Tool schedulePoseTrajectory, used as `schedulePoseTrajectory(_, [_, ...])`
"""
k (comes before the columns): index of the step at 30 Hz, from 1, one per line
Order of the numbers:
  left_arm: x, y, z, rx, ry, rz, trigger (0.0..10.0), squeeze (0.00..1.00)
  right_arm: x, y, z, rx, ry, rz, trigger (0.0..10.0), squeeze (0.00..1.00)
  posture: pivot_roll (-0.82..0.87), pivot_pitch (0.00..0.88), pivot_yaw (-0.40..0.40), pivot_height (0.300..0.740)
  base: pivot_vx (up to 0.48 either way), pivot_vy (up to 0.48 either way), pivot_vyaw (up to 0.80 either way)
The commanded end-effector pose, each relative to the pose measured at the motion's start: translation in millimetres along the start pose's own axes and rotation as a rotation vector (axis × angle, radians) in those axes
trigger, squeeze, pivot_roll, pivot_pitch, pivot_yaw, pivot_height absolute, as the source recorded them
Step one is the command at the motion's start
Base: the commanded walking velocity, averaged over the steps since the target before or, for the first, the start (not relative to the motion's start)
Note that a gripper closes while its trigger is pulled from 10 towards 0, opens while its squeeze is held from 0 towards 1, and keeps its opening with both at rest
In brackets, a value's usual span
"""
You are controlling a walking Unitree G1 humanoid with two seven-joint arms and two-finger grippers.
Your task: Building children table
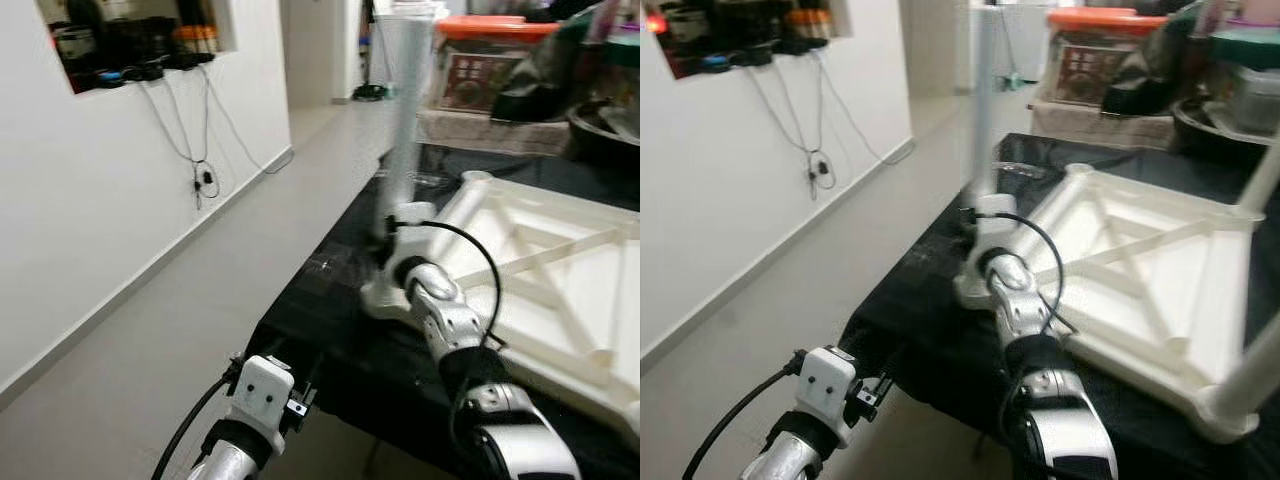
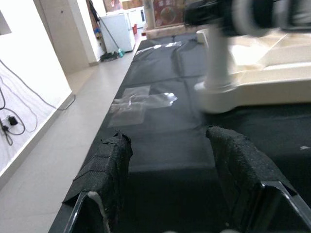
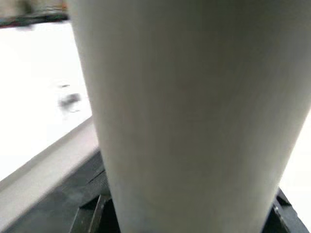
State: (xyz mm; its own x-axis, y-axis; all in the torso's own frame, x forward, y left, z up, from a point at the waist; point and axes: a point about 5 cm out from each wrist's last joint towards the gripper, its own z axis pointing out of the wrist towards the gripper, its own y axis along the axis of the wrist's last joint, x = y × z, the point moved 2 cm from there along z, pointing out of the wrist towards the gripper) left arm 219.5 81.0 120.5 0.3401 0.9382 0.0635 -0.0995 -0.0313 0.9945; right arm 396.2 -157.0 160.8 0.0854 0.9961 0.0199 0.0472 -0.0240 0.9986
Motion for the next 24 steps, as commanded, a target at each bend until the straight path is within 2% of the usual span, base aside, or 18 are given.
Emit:
schedulePoseTrajectory(1, [0.3, -1.6, -0.7, 0.011, -0.005, -0.004, 10.0, 0.00, -14.5, -26.0, -6.6, 0.119, -0.121, 0.044, 0.0, 0.00, -0.04, 0.000, 0.038, 0.740, 0.000, 0.000, 0.00])
schedulePoseTrajectory(3, [0.3, -1.6, -0.7, 0.011, -0.005, -0.004, 10.0, 0.00, -14.5, -26.0, -6.6, 0.119, -0.121, 0.044, 0.0, 0.00, -0.04, 0.000, 0.038, 0.740, 0.000, 0.000, 0.00])
schedulePoseTrajectory(4, [0.2, -1.8, -0.5, 0.011, -0.005, -0.004, 10.0, 0.00, -17.4, -28.9, -12.6, 0.125, -0.202, 0.057, 0.0, 0.00, -0.02, 0.000, 0.028, 0.740, 0.000, 0.000, 0.00])
schedulePoseTrajectory(8, [0.0, -1.7, 0.0, 0.009, -0.004, -0.002, 10.0, 0.00, -10.3, -31.4, -18.0, 0.132, -0.272, 0.085, 0.0, 0.00, -0.02, 0.000, 0.021, 0.740, 0.000, 0.000, 0.00])
schedulePoseTrajectory(9, [0.0, -1.6, 0.1, 0.008, -0.003, -0.002, 10.0, 0.00, -6.4, -31.6, -18.5, 0.136, -0.272, 0.094, 5.9, 0.00, -0.02, 0.000, 0.021, 0.740, 0.000, 0.000, 0.00])
schedulePoseTrajectory(10, [0.0, -1.6, 0.1, 0.008, -0.003, -0.002, 10.0, 0.00, -6.4, -31.6, -18.5, 0.136, -0.272, 0.094, 5.9, 0.00, -0.02, 0.000, 0.021, 0.740, 0.000, 0.000, 0.00])
schedulePoseTrajectory(11, [-0.3, -1.9, -0.1, 0.009, -0.003, -0.003, 10.0, 0.00, -0.2, -29.5, -16.5, 0.124, -0.230, 0.097, 10.0, 0.00, -0.03, 0.000, 0.021, 0.740, 0.000, 0.000, 0.00])
schedulePoseTrajectory(12, [-0.5, -2.1, -0.1, 0.009, -0.003, -0.004, 10.0, 0.00, 13.1, -22.1, -12.8, 0.067, -0.124, 0.140, 10.0, 1.00, -0.03, 0.000, 0.021, 0.740, 0.000, 0.000, 0.00])
schedulePoseTrajectory(13, [-0.5, -2.1, -0.1, 0.009, -0.003, -0.004, 10.0, 0.00, 13.1, -22.1, -12.8, 0.067, -0.124, 0.140, 10.0, 1.00, -0.03, 0.000, 0.021, 0.740, 0.000, 0.000, 0.00])
schedulePoseTrajectory(14, [-0.6, -2.2, -0.2, 0.010, -0.003, -0.005, 10.0, 0.00, 23.2, -14.6, -10.9, 0.011, -0.038, 0.167, 10.0, 1.00, -0.03, 0.000, 0.021, 0.740, 0.000, 0.000, 0.00])
schedulePoseTrajectory(16, [-0.8, -2.4, -0.1, 0.010, -0.003, -0.005, 10.0, 0.00, 30.8, -8.9, -9.1, -0.027, 0.034, 0.199, 10.0, 1.00, -0.03, 0.000, 0.016, 0.740, 0.000, 0.000, 0.00])
schedulePoseTrajectory(18, [-0.8, -2.4, -0.1, 0.010, -0.003, -0.005, 10.0, 0.00, 30.8, -8.9, -9.1, -0.027, 0.034, 0.199, 10.0, 1.00, -0.03, 0.000, 0.016, 0.740, 0.000, 0.000, 0.00])
schedulePoseTrajectory(19, [-0.8, -2.7, 0.1, 0.011, -0.003, -0.005, 10.0, 0.00, 36.4, -2.2, -7.9, -0.061, 0.103, 0.228, 10.0, 0.00, -0.03, 0.000, 0.016, 0.740, 0.000, 0.000, 0.00])
schedulePoseTrajectory(20, [-0.9, -2.7, 0.2, 0.011, -0.003, -0.005, 10.0, 0.00, 39.5, 4.4, -6.3, -0.090, 0.182, 0.241, 10.0, 0.00, -0.03, 0.000, 0.016, 0.740, 0.000, 0.000, 0.00])
schedulePoseTrajectory(21, [-0.9, -2.7, 0.2, 0.011, -0.003, -0.005, 10.0, 0.00, 39.5, 4.4, -6.3, -0.090, 0.182, 0.241, 10.0, 0.00, -0.03, 0.000, 0.016, 0.740, 0.000, 0.000, 0.00])
schedulePoseTrajectory(22, [-0.9, -3.0, 0.1, 0.012, -0.004, -0.006, 10.0, 0.00, 45.9, 10.4, -6.0, -0.110, 0.328, 0.247, 10.0, 0.00, -0.03, 0.000, 0.019, 0.740, 0.000, 0.000, 0.00])
schedulePoseTrajectory(23, [-0.9, -3.0, 0.1, 0.012, -0.004, -0.006, 10.0, 0.00, 45.9, 10.4, -6.0, -0.110, 0.328, 0.247, 10.0, 0.00, -0.03, 0.000, 0.019, 0.740, 0.000, 0.000, 0.00])
schedulePoseTrajectory(24, [-0.9, -3.2, 0.0, 0.012, -0.004, -0.006, 10.0, 0.00, 51.5, 14.9, -9.0, -0.118, 0.475, 0.250, 10.0, 0.00, -0.03, 0.000, 0.019, 0.740, 0.000, 0.000, 0.00])
